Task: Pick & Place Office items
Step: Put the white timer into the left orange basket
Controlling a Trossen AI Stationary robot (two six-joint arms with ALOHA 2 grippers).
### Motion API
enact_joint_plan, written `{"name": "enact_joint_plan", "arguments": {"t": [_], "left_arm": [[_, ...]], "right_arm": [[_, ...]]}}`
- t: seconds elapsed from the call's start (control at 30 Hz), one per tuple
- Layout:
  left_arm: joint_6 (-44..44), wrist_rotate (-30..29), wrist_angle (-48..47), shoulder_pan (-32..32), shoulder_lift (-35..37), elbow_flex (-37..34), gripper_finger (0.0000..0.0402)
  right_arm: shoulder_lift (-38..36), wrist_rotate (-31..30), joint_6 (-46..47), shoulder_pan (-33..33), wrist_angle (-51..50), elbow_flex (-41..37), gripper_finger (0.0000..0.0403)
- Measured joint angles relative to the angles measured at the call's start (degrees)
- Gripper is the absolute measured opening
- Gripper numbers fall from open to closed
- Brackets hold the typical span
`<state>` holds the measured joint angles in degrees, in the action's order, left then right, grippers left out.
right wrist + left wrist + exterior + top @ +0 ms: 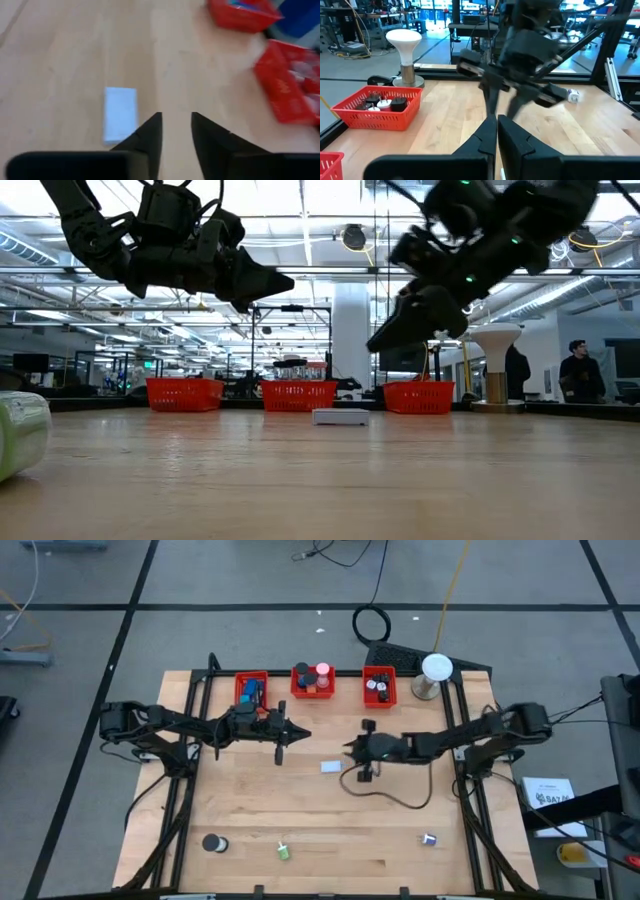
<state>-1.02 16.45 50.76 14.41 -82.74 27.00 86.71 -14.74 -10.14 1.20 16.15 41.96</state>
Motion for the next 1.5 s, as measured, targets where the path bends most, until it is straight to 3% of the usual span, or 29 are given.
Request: {"name": "enact_joint_plan", "arguments": {"t": [0.2, 0.4, 0.5, 0.63, 0.73, 0.83, 1.1, 1.5], "left_arm": [[4.94, 0.0, 0.38, -0.02, 0.02, 0.39, 0.0015], [13.22, -0.2, -1.32, -0.66, 0.0, 3.04, 0.0013], [10.9, -2.56, -9.02, -3.14, -0.37, 6.7, 0.0003], [5.81, -10.04, -25.23, -7.24, -1.19, 13.15, 0.0007], [6.41, -16.98, -37.43, -9.27, -1.4, 17.49, 0.0003], [9.21, -22.88, -42.77, -10.62, -1.32, 19.89, 0.0007], [13.42, -22.49, -46.83, -12.85, -5.97, 21.5, 0.0108], [8.98, -17.42, -48.26, -13.4, -20.0, 30.69, 0.0241]], "right_arm": [[-8.73, 0.0, 0.03, -3.19, 14.65, -11.96, 0.0029], [-16.07, -0.01, 0.05, -5.05, 21.65, -19.92, 0.0002], [-19.2, 0.0, 0.05, -5.27, 22.86, -22.26, 0.0006], [-22.22, 0.0, 0.05, -5.27, 23.07, -23.71, 0.0008], [-23.49, 0.0, 0.05, -5.27, 23.1, -24.33, 0.0006], [-23.91, 0.0, 0.05, -5.27, 23.07, -24.49, 0.0002], [-23.89, 0.0, 0.05, -5.25, 23.03, -24.51, 0.0001], [-23.89, 0.0, 0.03, -5.25, 22.56, -24.55, 0.0001]]}}
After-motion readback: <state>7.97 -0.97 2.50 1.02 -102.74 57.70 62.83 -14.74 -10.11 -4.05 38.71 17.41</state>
